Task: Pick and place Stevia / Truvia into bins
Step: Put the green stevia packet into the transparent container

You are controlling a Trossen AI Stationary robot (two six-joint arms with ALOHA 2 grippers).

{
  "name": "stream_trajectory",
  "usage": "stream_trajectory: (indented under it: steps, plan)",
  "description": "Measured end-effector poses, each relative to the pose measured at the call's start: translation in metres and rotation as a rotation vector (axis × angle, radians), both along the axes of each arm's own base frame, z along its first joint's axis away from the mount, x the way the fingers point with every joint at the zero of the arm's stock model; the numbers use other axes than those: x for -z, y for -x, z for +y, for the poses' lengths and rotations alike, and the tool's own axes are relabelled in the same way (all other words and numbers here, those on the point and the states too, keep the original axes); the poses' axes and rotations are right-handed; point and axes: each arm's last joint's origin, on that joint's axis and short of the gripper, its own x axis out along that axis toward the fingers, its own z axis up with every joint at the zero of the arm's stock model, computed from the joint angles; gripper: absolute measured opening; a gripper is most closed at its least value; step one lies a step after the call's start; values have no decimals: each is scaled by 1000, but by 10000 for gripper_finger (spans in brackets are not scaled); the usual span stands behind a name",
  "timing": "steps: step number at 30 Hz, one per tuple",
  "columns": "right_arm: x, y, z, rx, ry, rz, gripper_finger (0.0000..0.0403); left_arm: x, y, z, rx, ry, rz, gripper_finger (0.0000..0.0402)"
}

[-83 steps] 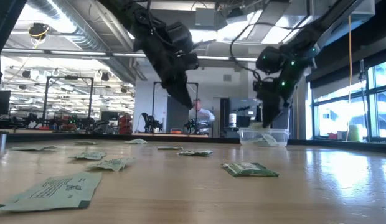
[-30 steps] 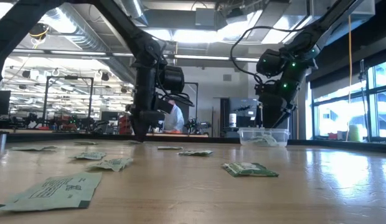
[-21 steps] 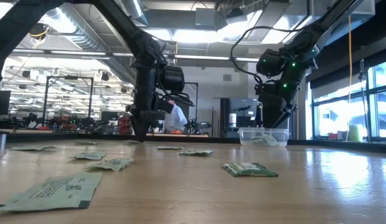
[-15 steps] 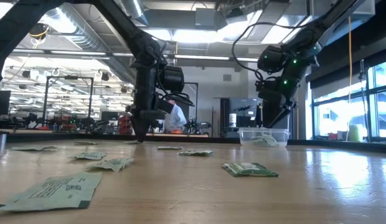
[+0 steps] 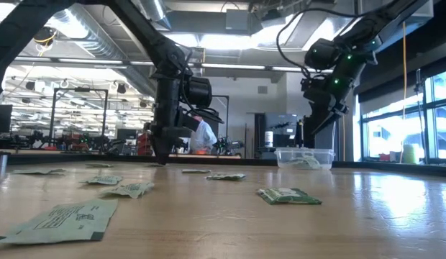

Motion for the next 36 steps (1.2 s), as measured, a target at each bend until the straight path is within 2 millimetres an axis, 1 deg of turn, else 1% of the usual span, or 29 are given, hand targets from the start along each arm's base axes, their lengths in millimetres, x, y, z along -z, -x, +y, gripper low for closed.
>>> stream_trajectory:
  steps: [4, 11, 13, 21, 26, 29, 34, 36]
  plan:
    - [-1, 1, 1, 1, 0, 0, 162, 0, 0, 0, -17, -8, 1, 60]
    - [-1, 0, 2, -4, -4, 4, 162, 0, -1, -1, -19, 4, -6, 13]
    - [-1, 0, 2, -3, -4, 3, 162, 0, -1, -1, -19, 4, -6, 5]
    - [0, 1, 2, -4, -12, 13, 162, 0, -3, -5, 45, 7, 0, 2]
    - [1, 2, 3, -4, -22, 23, 162, -1, -10, -18, 136, 100, -50, 2]
    - [1, 2, 3, -4, -22, 24, 162, -1, -13, -24, 164, 103, -50, 2]
    - [1, 2, 3, -4, -22, 24, 162, -10, -15, -32, 195, 108, -83, 2]
    - [1, 2, 3, -4, -22, 24, 162, -19, -15, -34, 202, 95, -104, 2]
